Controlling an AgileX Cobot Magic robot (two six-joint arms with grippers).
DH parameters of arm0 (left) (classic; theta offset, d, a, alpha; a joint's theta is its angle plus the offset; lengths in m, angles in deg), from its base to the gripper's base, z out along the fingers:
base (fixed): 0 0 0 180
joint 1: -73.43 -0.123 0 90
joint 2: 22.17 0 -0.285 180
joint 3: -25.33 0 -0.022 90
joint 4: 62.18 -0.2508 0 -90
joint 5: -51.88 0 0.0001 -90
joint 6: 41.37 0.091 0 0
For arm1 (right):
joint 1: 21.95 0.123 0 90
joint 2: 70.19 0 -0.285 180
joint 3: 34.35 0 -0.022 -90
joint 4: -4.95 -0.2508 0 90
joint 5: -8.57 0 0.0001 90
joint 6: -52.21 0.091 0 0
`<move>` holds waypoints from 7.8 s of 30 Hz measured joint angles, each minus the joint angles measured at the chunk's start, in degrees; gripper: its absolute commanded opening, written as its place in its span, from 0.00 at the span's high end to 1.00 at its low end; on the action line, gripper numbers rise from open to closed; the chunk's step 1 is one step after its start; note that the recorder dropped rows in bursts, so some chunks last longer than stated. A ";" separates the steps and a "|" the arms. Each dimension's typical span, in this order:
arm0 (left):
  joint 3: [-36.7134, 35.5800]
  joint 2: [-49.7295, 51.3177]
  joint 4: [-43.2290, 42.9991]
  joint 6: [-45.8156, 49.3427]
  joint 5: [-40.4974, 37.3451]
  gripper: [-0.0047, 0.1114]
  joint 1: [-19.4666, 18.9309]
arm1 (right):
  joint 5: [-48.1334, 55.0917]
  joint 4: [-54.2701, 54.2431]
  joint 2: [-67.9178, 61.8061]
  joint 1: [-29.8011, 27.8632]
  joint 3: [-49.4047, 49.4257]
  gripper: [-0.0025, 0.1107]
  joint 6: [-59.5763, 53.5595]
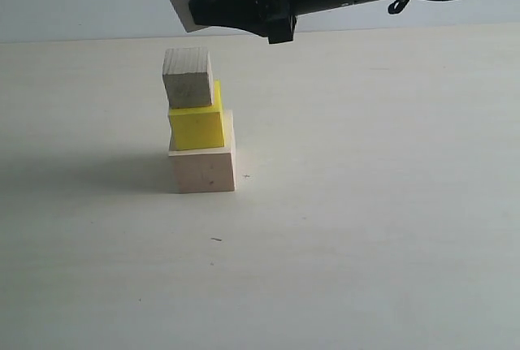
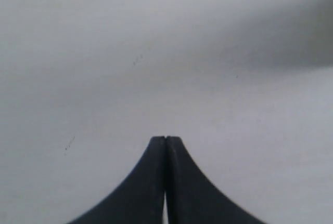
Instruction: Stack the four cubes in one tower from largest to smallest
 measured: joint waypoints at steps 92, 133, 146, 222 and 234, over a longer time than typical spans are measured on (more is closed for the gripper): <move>-24.71 -39.82 2.73 -5.16 26.98 0.96 -2.06 | 4.22 0.55 -12.15 2.21 -8.85 0.98 -8.67; -24.71 -39.82 2.73 -5.16 26.98 0.96 -2.06 | 0.76 1.71 -12.15 2.11 -8.85 0.40 -8.67; -24.71 -39.82 2.51 -4.96 26.98 0.96 -2.06 | 2.82 2.38 -12.15 2.11 -8.85 0.40 -4.29; -24.71 -39.82 2.51 -4.96 26.98 0.96 -2.06 | 3.80 3.08 -11.78 0.13 -8.85 0.93 -4.18; -24.71 -39.82 2.51 -4.83 26.98 0.96 -2.06 | 3.97 4.52 -9.18 0.13 -8.85 0.98 -4.18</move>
